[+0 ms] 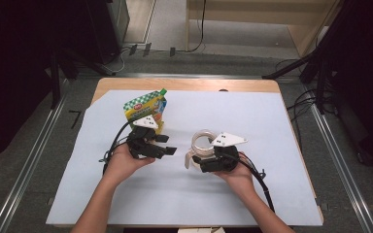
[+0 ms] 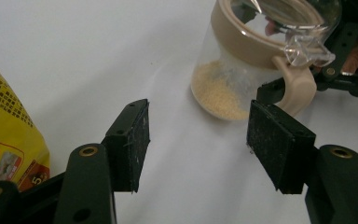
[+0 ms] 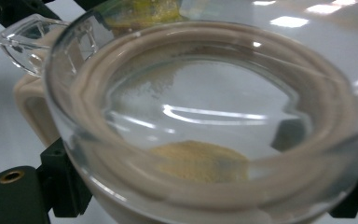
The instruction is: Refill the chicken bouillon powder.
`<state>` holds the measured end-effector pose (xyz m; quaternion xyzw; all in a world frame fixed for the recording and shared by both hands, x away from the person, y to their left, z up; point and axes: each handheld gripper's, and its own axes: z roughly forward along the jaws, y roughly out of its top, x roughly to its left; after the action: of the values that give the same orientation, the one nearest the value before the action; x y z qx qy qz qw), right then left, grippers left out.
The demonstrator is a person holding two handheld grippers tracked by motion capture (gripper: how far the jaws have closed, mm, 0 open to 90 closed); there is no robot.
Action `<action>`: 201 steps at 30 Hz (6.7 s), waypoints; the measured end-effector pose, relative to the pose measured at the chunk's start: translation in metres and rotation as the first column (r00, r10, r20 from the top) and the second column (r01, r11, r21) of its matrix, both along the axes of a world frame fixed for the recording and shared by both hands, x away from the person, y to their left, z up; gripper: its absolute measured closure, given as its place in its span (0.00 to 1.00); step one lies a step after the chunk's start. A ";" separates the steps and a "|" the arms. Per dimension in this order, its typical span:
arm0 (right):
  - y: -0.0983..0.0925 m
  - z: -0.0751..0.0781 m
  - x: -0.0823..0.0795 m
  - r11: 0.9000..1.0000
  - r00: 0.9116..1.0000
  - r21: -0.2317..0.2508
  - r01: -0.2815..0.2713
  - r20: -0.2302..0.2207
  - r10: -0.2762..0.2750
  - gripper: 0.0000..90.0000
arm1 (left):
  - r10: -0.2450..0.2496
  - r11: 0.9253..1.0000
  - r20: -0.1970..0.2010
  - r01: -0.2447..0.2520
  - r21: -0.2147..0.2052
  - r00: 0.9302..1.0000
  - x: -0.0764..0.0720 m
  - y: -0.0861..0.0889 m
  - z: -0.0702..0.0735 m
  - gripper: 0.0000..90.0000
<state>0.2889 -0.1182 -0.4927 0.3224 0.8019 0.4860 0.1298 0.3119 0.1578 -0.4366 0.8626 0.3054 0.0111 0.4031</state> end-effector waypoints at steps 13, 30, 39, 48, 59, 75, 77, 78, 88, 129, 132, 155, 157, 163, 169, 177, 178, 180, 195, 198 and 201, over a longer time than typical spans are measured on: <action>0.011 -0.009 -0.007 0.998 0.999 -0.021 -0.052 0.014 0.053 0.13 | -0.006 1.000 -0.002 0.006 -0.001 1.000 0.000 -0.001 -0.001 0.44; 0.000 -0.004 -0.012 0.998 0.998 -0.022 -0.062 -0.025 0.061 0.08 | -0.001 1.000 -0.017 0.001 -0.008 1.000 -0.001 0.001 0.001 0.45; -0.020 0.003 -0.024 0.998 0.997 -0.014 -0.057 -0.054 0.057 0.08 | -0.010 1.000 -0.024 0.009 -0.017 1.000 -0.001 0.000 0.001 0.46; -0.041 0.013 -0.033 0.999 0.995 0.015 -0.050 -0.085 0.051 0.17 | -0.022 1.000 -0.046 0.022 -0.013 0.999 -0.002 -0.002 -0.001 0.56; -0.057 0.024 -0.042 0.999 0.996 0.015 -0.052 -0.067 0.052 0.56 | -0.098 0.995 -0.105 0.095 -0.039 0.990 -0.005 -0.008 -0.006 1.00; -0.049 0.021 -0.048 0.997 0.993 0.017 -0.078 -0.084 0.079 1.00 | -0.148 0.988 -0.095 0.143 -0.055 0.984 -0.012 -0.022 -0.013 1.00; -0.046 0.020 -0.049 0.996 0.993 0.010 -0.085 -0.084 0.086 1.00 | -0.157 0.987 -0.096 0.154 -0.045 0.983 -0.013 -0.026 -0.015 1.00; -0.046 0.020 -0.049 0.996 0.993 0.010 -0.085 -0.084 0.086 1.00 | -0.157 0.987 -0.096 0.154 -0.045 0.983 -0.013 -0.026 -0.015 1.00; -0.044 0.018 -0.048 0.996 0.992 -0.004 -0.088 -0.090 0.087 1.00 | -0.168 0.986 -0.100 0.166 -0.026 0.981 -0.015 -0.035 -0.018 1.00; -0.057 0.018 -0.036 0.998 0.993 -0.011 0.070 -0.097 -0.070 1.00 | -0.252 0.968 -0.112 0.249 -0.039 0.961 -0.032 -0.088 -0.026 1.00; -0.060 0.019 -0.038 0.997 0.993 -0.010 0.071 -0.095 -0.071 1.00 | -0.260 0.965 -0.112 0.257 -0.045 0.959 -0.033 -0.092 -0.027 1.00; -0.068 0.021 -0.054 0.996 0.987 -0.007 0.088 -0.133 -0.089 1.00 | -0.320 0.947 -0.127 0.311 -0.081 0.939 -0.033 -0.112 -0.026 0.95; -0.068 0.023 -0.059 0.997 0.987 -0.001 0.079 -0.138 -0.079 1.00 | -0.323 0.946 -0.128 0.316 -0.075 0.938 -0.033 -0.107 -0.021 0.92; -0.065 0.025 -0.069 0.998 0.987 -0.005 0.056 -0.147 -0.056 1.00 | -0.320 0.947 -0.175 0.307 -0.099 0.931 -0.029 -0.094 -0.015 0.87; -0.070 0.028 -0.079 0.998 0.988 0.017 0.054 -0.148 -0.051 1.00 | -0.311 0.950 -0.154 0.302 -0.078 0.938 -0.028 -0.082 -0.010 0.82; -0.051 0.021 -0.090 1.000 0.986 0.007 -0.025 -0.167 0.026 1.00 | -0.263 0.964 -0.133 0.256 -0.068 0.956 -0.020 -0.063 -0.005 0.71; -0.051 0.021 -0.090 1.000 0.986 0.007 -0.025 -0.167 0.026 1.00 | -0.263 0.964 -0.133 0.256 -0.068 0.956 -0.020 -0.063 -0.005 0.69; -0.046 0.017 -0.090 0.999 0.984 0.001 -0.035 -0.177 0.035 1.00 | -0.248 0.968 -0.122 0.242 -0.065 0.961 -0.018 -0.061 -0.005 0.65; -0.044 0.009 -0.084 0.999 0.984 -0.040 -0.029 -0.177 0.021 1.00 | -0.195 0.980 -0.055 0.193 -0.040 0.979 -0.013 -0.054 -0.008 0.48; -0.047 0.009 -0.083 0.999 0.984 -0.041 -0.016 -0.178 0.008 1.00 | -0.194 0.981 -0.055 0.192 -0.037 0.979 -0.012 -0.054 -0.008 0.48; -0.053 0.010 -0.080 0.999 0.983 -0.036 0.004 -0.182 -0.011 1.00 | -0.191 0.981 -0.058 0.189 -0.038 0.980 -0.012 -0.054 -0.009 0.47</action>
<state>0.2092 -0.1712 -0.4826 0.3663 0.8177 0.4395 0.0634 0.2999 0.1034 -0.4457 0.8811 0.2340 -0.0590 0.4068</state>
